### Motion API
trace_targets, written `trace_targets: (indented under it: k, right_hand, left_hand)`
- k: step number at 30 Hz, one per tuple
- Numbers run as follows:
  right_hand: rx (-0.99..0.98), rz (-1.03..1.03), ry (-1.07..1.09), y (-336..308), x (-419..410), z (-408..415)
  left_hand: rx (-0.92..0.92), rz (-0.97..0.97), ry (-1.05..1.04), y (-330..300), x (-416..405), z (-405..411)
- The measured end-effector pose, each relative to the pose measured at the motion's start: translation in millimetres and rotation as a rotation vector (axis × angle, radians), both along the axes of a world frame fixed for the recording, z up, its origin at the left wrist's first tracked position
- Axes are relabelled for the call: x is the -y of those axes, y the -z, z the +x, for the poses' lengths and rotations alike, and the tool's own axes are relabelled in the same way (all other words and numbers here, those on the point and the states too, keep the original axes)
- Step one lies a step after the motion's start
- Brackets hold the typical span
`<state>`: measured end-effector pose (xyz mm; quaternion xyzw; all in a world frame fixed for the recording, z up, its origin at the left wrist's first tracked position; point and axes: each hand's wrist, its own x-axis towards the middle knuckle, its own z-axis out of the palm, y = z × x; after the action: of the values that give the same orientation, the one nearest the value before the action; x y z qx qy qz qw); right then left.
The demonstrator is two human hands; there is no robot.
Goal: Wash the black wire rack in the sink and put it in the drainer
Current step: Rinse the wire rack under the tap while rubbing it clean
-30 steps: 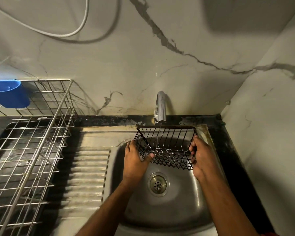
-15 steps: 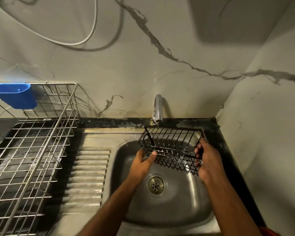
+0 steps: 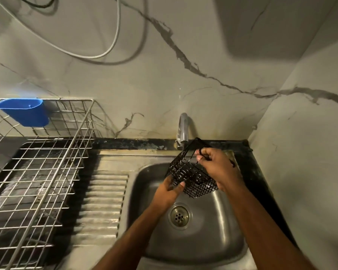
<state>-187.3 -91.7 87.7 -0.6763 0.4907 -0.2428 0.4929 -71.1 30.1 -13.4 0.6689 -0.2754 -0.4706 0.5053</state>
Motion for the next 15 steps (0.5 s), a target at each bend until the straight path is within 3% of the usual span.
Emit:
trace_targets:
  k: [6, 12, 15]
  right_hand:
    - [-0.165, -0.067, -0.075, 0, 1, 20]
    - [-0.264, -0.098, -0.115, 3, 4, 25]
    - [-0.308, -0.142, -0.174, 7, 3, 23]
  left_hand:
    - [0.095, 0.026, 0.005, 6, -10, 14]
    - [0.331, 0.067, 0.048, 2, -7, 25]
    - [0.255, -0.044, 0.010, -3, -1, 24]
